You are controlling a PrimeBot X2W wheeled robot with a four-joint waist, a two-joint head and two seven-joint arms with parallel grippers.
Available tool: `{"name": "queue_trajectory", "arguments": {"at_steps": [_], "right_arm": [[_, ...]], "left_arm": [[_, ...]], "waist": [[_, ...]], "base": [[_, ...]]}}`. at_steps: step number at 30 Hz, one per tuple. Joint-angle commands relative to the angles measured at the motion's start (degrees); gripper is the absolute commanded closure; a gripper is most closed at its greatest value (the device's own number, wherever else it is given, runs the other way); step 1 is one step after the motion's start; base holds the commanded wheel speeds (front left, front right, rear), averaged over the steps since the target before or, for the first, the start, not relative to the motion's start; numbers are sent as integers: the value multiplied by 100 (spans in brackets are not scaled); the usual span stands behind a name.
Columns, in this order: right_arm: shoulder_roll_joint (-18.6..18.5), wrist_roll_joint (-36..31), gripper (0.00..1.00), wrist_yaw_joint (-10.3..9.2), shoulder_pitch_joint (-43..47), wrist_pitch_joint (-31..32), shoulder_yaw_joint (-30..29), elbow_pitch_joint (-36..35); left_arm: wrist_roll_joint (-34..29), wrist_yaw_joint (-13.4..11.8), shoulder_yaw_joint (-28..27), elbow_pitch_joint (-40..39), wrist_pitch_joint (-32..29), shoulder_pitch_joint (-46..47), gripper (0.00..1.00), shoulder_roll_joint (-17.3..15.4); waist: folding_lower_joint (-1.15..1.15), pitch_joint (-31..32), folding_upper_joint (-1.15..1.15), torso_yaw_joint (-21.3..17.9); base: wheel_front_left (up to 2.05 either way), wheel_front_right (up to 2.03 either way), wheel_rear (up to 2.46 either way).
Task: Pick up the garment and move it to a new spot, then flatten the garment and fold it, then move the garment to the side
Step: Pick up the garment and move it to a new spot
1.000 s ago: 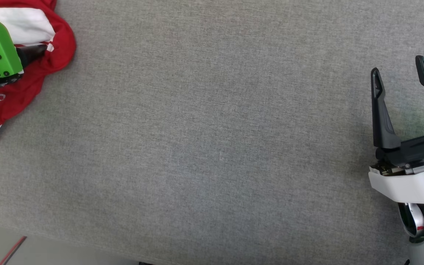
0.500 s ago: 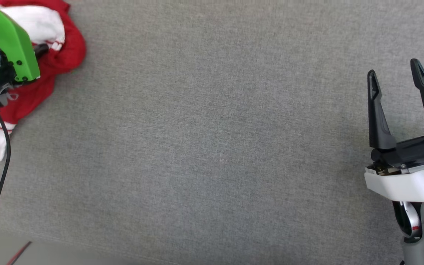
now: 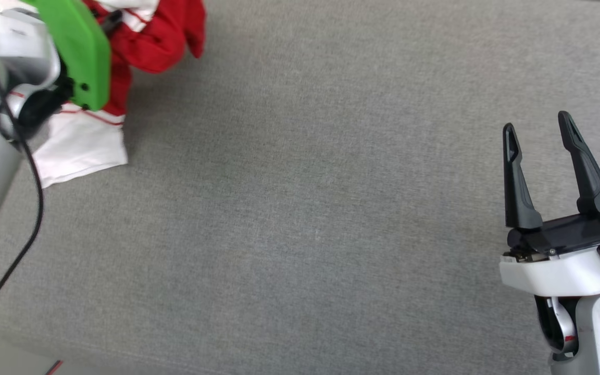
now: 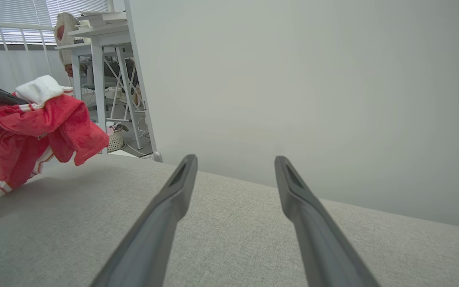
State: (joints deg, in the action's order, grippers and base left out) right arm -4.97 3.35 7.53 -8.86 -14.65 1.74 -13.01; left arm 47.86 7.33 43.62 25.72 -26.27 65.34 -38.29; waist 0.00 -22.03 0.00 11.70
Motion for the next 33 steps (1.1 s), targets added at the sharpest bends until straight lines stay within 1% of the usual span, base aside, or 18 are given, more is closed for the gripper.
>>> {"name": "queue_trajectory", "arguments": {"at_steps": [1, 8, 12, 17, 22, 23, 26, 29, 31, 33], "right_arm": [[34, 60, 0, -4, 90, -35, -13, 18], [160, 138, 0, -4, 179, -35, -39, 51], [194, 180, 0, -4, 239, -35, -102, 50], [206, 305, 0, -4, 257, -35, -207, 37], [208, 474, 0, -4, 226, -35, -302, 24], [208, 481, 0, -4, 225, -35, -322, 19], [208, 524, 0, -4, 204, -35, -424, 3], [208, 541, 0, -4, 168, -35, -462, -4], [209, 555, 0, -4, 135, -35, -479, -10], [209, 575, 0, -4, 106, -35, -494, -15]], "left_arm": [[-80, 15, 133, -139, 67, 123, 100, 76], [-126, 15, 798, -712, 427, 37, 100, 609], [-166, 15, 1339, -873, 597, 11, 100, 951], [-68, 15, 1998, -888, 829, 77, 100, 1398], [161, 15, 2561, -628, 1197, 141, 100, 2017], [178, 15, 2619, -585, 1244, 139, 100, 2104], [173, 15, 2857, -370, 1371, 60, 100, 2522], [75, 15, 2948, -193, 1380, -99, 100, 2843], [-77, 15, 2966, -110, 1284, -296, 100, 3044], [-376, 15, 2969, -138, 1036, -602, 100, 3207]], "waist": [[0, 284, 0, -203], [0, 508, 0, -694], [0, 547, 0, -989], [0, 509, 0, -1296], [0, 418, 0, -1583], [0, 400, 0, -1615], [0, 312, 0, -1761], [0, 223, 0, -1868], [0, 159, 0, -1933], [0, 93, 0, -1983]], "base": [[0, 0, 0], [0, 0, 0], [0, 0, 0], [0, 0, 0], [0, 0, 0], [0, 0, 0], [0, 0, 0], [0, 0, 0], [0, 0, 0], [0, 0, 0]]}}
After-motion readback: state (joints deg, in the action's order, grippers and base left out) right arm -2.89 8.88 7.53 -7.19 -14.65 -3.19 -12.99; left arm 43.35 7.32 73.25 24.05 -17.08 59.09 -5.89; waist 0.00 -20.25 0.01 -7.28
